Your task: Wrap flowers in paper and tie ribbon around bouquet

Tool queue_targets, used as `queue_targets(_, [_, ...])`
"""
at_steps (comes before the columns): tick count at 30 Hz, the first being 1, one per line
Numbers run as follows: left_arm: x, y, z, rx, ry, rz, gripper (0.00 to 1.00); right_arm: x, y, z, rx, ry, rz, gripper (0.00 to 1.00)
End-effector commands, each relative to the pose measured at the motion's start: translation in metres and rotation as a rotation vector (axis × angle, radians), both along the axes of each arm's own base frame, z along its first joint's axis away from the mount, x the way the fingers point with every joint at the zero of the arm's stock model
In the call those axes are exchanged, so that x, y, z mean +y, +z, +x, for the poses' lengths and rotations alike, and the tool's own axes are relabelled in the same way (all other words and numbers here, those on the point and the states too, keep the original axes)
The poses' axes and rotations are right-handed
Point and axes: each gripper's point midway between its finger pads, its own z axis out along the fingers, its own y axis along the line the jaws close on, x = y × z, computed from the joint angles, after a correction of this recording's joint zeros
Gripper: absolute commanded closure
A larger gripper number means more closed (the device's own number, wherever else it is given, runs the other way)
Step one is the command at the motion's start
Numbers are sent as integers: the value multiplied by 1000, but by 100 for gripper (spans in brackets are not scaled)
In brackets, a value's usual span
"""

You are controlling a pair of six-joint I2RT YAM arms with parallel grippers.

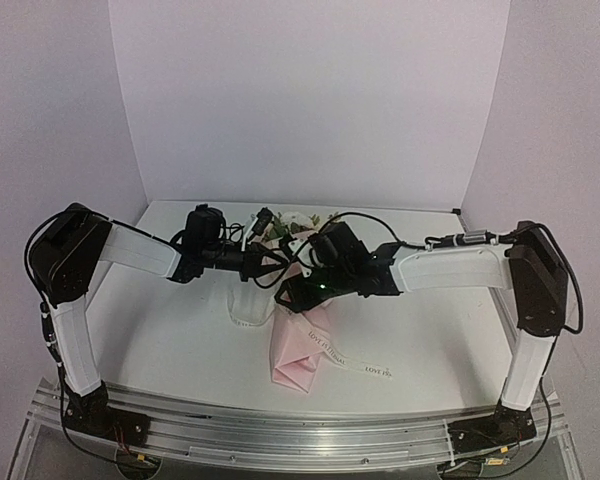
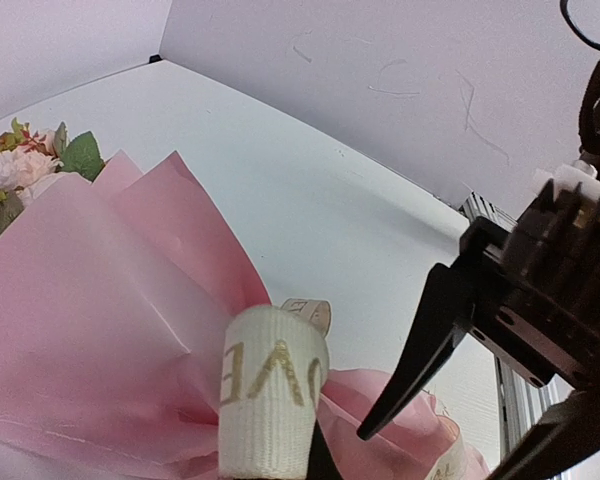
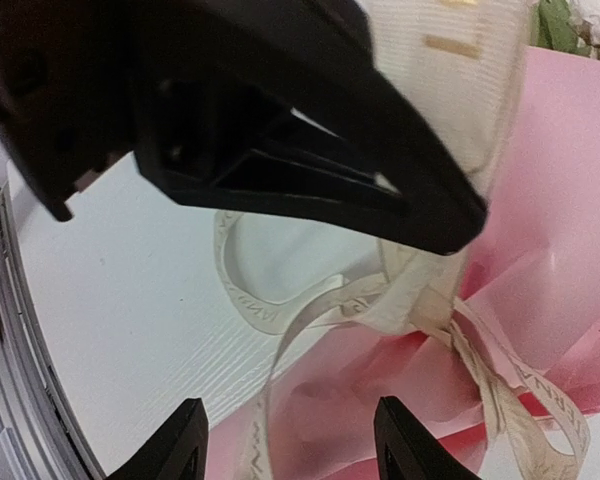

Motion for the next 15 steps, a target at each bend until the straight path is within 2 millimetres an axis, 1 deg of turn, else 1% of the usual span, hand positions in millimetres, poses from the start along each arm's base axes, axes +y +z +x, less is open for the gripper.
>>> queue_targets(1, [0,18,0,-50,-14,-47,100,10,13,11,-42,3,15,51])
queue_targets(5, [-1,20,2,-62,-14,-49,100,16,0,1,18,42,23,63])
queue_targets(9, [-2,19,3,-63,-17,-43,100,19,-9,-5,56,64,25,64])
queue_targets(10, [-2,20,3,-64,-19,-45,100,18,-13,-3,60,52,18,68])
queue_targets(11, [-3,20,3,-64,-22,-46,100,16,-15,-2,61,36,12,75])
queue_targets(13, [-3,21,2,-62,-24,-47,100,13,-15,2,57,3,7,95])
queue_targets(14, [-2,21,2,-62,-24,-46,100,13,-13,3,58,-10,12,100])
queue_targets(15, [-1,20,2,-57,-26,-43,100,12,-7,5,63,-24,28,100])
